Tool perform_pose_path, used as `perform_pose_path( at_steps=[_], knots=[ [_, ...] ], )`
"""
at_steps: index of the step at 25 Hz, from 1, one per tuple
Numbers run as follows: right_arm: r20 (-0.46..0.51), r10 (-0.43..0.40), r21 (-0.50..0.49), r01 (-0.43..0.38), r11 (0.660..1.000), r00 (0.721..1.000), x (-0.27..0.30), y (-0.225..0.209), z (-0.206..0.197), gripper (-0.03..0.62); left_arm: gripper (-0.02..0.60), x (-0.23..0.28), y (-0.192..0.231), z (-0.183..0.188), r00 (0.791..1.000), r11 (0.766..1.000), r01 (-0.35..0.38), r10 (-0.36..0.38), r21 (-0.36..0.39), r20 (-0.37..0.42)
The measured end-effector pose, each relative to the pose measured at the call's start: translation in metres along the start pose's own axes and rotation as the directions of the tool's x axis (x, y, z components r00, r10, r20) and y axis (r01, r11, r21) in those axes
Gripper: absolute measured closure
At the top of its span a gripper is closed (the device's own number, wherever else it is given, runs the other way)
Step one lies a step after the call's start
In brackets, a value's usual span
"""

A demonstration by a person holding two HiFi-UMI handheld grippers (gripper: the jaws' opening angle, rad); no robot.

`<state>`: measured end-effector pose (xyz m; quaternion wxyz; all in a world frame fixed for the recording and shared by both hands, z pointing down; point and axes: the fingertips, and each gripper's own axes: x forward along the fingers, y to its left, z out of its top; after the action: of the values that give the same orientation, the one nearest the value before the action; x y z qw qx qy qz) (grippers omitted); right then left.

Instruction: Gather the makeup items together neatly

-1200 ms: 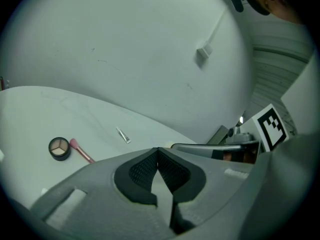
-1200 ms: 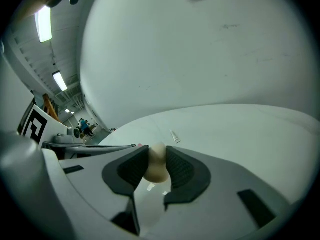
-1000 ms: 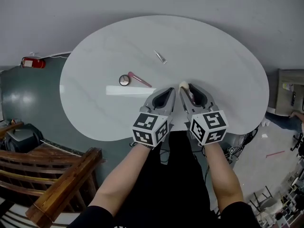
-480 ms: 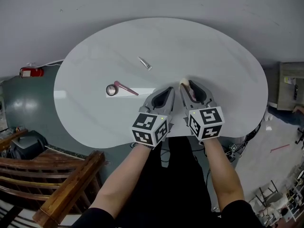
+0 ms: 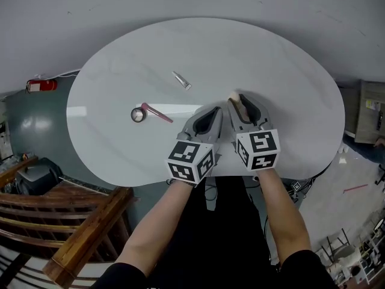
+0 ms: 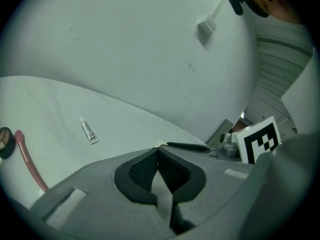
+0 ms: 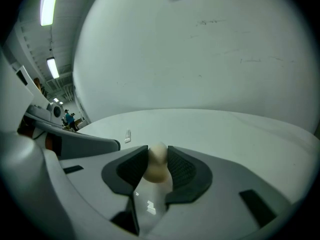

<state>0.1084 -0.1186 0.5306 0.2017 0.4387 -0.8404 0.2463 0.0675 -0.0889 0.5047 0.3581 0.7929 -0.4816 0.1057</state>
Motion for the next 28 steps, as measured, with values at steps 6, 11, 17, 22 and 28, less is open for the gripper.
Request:
perform_pose_path(
  at_steps=[6,11,17,22,28],
  knots=[
    [-0.016,-0.015,-0.041,0.014,0.999,1.000,0.001,0.002,-0.012,0.461,0.572,0.001,0.004,-0.005,1.000,1.000,-0.006,0.006,-0.004,-0.011],
    [-0.026,-0.032,-0.048,0.031,0.998,0.999,-0.010,0.005,-0.018,0.456,0.572,-0.007,0.004,-0.010,1.000,1.000,-0.006,0.006,-0.007,-0.019],
    [-0.050,-0.057,-0.039,0.055,0.998,0.997,-0.021,0.006,-0.029,0.456,0.572,-0.014,0.001,-0.013,1.000,1.000,0.008,-0.008,0.008,-0.029],
    [-0.071,-0.066,-0.031,0.064,0.997,0.995,-0.024,0.009,-0.033,0.451,0.572,-0.023,-0.003,-0.017,0.999,0.999,0.026,-0.025,0.032,-0.041],
    [-0.080,-0.082,-0.020,0.081,0.997,0.993,-0.032,0.010,-0.032,0.437,0.572,-0.033,-0.005,-0.020,0.998,0.998,0.037,-0.035,0.045,-0.045]
  ],
)
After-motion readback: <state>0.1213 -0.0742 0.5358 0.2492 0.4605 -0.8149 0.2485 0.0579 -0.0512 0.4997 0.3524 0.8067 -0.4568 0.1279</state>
